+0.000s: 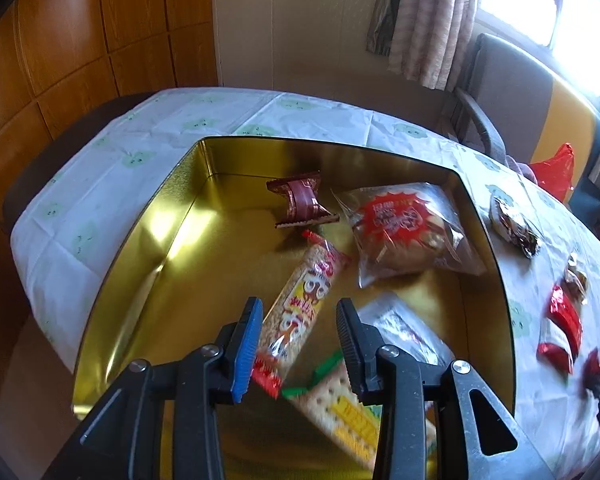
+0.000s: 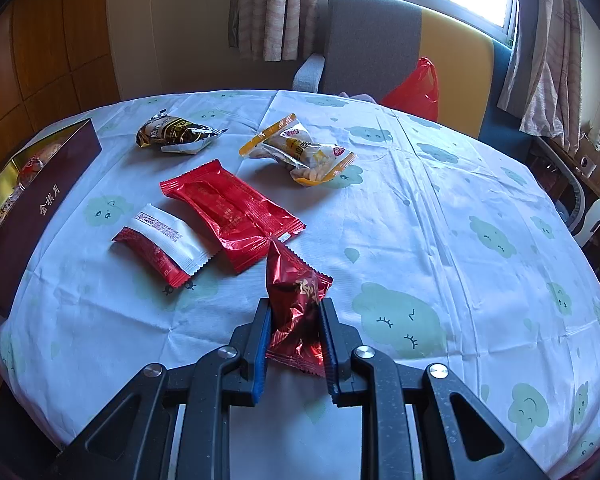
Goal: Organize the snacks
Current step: 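Lower the cracker bar into the gold tin and open the left tool, then carry the red foil candy into the gold tin and open the right tool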
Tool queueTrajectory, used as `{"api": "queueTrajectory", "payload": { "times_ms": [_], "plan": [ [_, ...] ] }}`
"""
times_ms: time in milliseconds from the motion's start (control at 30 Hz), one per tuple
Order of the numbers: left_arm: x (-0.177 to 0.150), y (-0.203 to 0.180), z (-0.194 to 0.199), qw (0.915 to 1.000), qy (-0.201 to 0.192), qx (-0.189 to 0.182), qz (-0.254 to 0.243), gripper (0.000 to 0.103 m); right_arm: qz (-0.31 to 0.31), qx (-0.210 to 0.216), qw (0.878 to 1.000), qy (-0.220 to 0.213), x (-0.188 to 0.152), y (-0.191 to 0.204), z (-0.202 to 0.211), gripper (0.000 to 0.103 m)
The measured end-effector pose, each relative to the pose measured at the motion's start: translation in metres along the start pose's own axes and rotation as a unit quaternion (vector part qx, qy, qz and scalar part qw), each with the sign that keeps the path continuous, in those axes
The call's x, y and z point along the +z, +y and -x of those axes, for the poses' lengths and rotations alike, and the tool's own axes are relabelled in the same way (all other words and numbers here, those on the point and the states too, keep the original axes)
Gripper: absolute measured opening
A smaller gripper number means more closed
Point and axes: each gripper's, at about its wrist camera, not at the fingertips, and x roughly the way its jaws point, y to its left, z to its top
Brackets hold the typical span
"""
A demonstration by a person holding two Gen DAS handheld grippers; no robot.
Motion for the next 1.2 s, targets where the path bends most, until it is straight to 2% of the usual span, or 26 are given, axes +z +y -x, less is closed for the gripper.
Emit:
{"api": "queueTrajectory", "payload": {
  "times_ms": [233,633,900,1200],
  "plan": [
    [-0.017,0.002,0.022,0.9998,-0.018,0.004,-0.008,0.039,0.008,0.004,1.0,0.005,0.002,0.004,0.001,0.023],
    [-0.029,0.018,0.046,0.9975,-0.059,0.04,-0.001,0.039,0.019,0.054,0.998,-0.001,0.006,0.03,0.017,0.022],
    [-0.032,0.014,0.054,0.9964,-0.074,0.041,-0.009,0.039,0.057,0.127,0.99,-0.015,0.018,0.076,0.037,0.022],
    [-0.033,0.009,0.061,0.9951,-0.088,0.041,-0.017,0.039,0.131,0.224,0.966,-0.017,0.038,0.158,0.053,0.022]
  ]
}}
